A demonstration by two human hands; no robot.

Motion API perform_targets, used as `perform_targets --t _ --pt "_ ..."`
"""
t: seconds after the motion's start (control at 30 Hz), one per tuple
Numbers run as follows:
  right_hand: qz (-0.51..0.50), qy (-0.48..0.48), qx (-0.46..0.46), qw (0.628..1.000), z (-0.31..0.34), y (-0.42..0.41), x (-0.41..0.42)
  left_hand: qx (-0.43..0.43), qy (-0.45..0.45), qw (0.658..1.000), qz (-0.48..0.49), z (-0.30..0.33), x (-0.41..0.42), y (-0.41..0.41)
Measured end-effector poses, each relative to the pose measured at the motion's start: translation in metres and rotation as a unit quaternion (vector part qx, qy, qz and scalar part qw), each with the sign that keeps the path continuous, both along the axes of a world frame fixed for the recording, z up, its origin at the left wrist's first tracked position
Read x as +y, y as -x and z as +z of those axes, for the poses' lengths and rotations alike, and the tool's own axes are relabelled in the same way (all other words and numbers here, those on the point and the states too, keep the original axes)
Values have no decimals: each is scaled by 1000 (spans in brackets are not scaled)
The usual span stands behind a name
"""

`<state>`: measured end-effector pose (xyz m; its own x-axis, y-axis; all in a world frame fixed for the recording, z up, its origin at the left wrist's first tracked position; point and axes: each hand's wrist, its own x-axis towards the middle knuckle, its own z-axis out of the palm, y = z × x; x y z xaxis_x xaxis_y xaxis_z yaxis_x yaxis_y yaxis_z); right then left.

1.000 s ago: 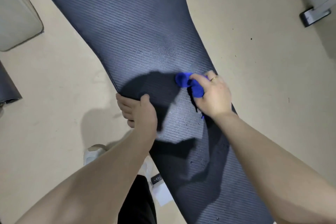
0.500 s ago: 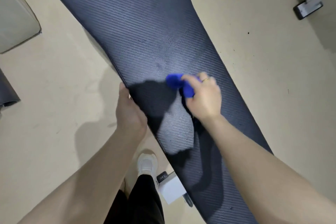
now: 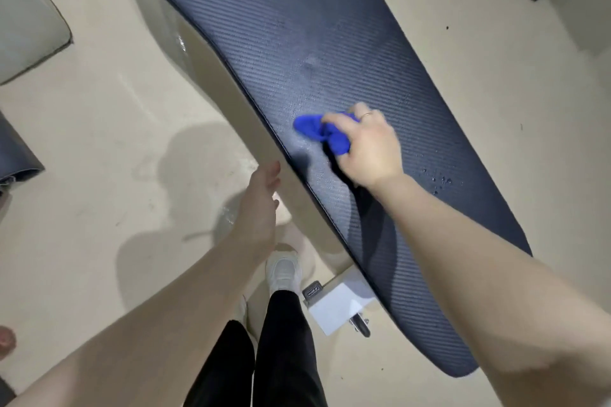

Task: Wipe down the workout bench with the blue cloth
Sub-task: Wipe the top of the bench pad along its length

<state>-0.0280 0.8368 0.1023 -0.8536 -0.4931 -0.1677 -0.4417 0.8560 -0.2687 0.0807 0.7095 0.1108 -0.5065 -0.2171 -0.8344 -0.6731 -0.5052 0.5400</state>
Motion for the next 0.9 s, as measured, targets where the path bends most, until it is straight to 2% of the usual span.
perform_targets --t 0.03,0.07,0.13,0.23,0.3,0.37,0.43,0.47,0.5,0.57,0.67,0.73,0.8,0.9 --pt "-67 8 13 998 -3 -6 0 5 1 1000 -6 0 -1 -2" --pt "-86 17 17 996 -5 -20 -1 3 0 1000 -5 0 -2 -4" --pt "-28 30 1 999 -6 -60 2 -8 -19 1000 5 1 -1 -6" --pt "120 13 -60 991 1 -103 22 16 -42 998 -32 8 7 -3" --pt "138 12 -73 988 2 -91 29 27 -28 997 -66 3 12 1" --pt "51 19 -14 998 -2 -65 25 30 14 996 -88 -3 16 8" --pt "-113 25 29 993 -7 -35 20 34 46 994 -95 -15 22 8" --pt "-165 23 32 986 -8 -28 18 41 53 993 -94 -18 24 7" --pt "-172 20 34 984 -10 -30 18 39 51 994 -88 -16 26 7" --pt "-111 30 24 993 -9 -55 23 10 38 997 -61 -12 31 8" --pt "28 32 -45 998 1 -108 38 -33 16 999 -28 3 38 23" --pt "81 18 -79 993 7 -104 45 -44 -18 999 5 10 45 34" --pt "38 21 -28 999 4 -72 45 -54 -17 998 16 10 50 46" --pt "-191 3 10 982 -3 -22 39 -86 8 996 8 -1 56 61"
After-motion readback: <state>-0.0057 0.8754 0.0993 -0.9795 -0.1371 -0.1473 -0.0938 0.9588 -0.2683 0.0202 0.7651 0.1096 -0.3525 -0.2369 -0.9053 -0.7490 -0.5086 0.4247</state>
